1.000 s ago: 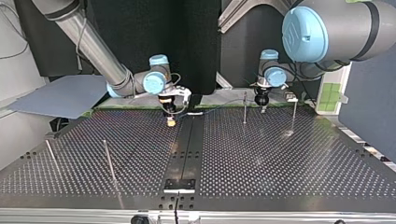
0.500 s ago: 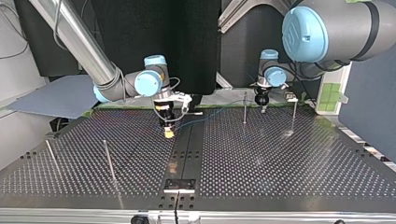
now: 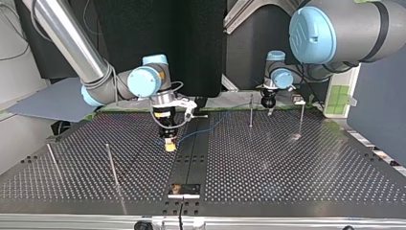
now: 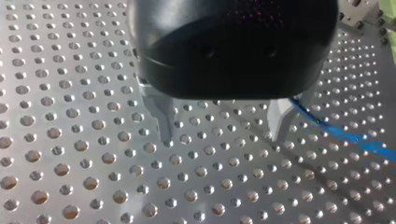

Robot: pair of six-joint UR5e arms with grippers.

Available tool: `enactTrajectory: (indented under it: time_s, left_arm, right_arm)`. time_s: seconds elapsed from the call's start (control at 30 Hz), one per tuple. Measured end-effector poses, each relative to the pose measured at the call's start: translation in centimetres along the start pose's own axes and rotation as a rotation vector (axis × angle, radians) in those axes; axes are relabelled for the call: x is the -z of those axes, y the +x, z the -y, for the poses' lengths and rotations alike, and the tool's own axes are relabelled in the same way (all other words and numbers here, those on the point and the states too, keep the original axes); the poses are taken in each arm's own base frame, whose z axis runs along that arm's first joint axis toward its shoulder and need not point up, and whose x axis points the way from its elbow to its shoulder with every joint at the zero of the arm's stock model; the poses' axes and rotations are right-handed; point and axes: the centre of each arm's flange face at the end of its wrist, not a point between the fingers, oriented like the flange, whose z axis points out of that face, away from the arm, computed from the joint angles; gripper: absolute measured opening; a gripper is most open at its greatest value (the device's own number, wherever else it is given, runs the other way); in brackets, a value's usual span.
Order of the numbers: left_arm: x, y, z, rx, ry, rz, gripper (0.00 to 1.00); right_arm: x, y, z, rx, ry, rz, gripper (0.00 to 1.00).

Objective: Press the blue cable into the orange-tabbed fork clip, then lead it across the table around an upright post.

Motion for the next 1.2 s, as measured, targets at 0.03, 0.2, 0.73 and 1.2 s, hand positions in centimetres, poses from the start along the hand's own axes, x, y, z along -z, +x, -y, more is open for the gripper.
enactTrajectory:
  time_s: [0.03, 0.2, 0.73, 1.2]
  left_arm:
    - [0.0, 0.0, 0.0, 0.000, 0.000, 0.000, 1.00]
    - [0.0, 0.1, 0.0, 0.001, 0.003, 0.001, 1.00]
    - [0.0, 0.0, 0.1, 0.003, 0.007, 0.002, 1.00]
    - [0.0, 0.0, 0.1, 0.004, 0.009, 0.006, 1.00]
  right_arm:
    - [0.1, 0.4, 0.0, 0.000, 0.001, -0.006, 0.01]
    - [0.4, 2.4, -0.1, -0.003, -0.002, -0.032, 0.01]
    - [1.1, 8.6, -1.2, -0.013, -0.016, -0.122, 0.01]
    - [0.9, 12.8, -2.3, -0.010, -0.045, -0.156, 0.01]
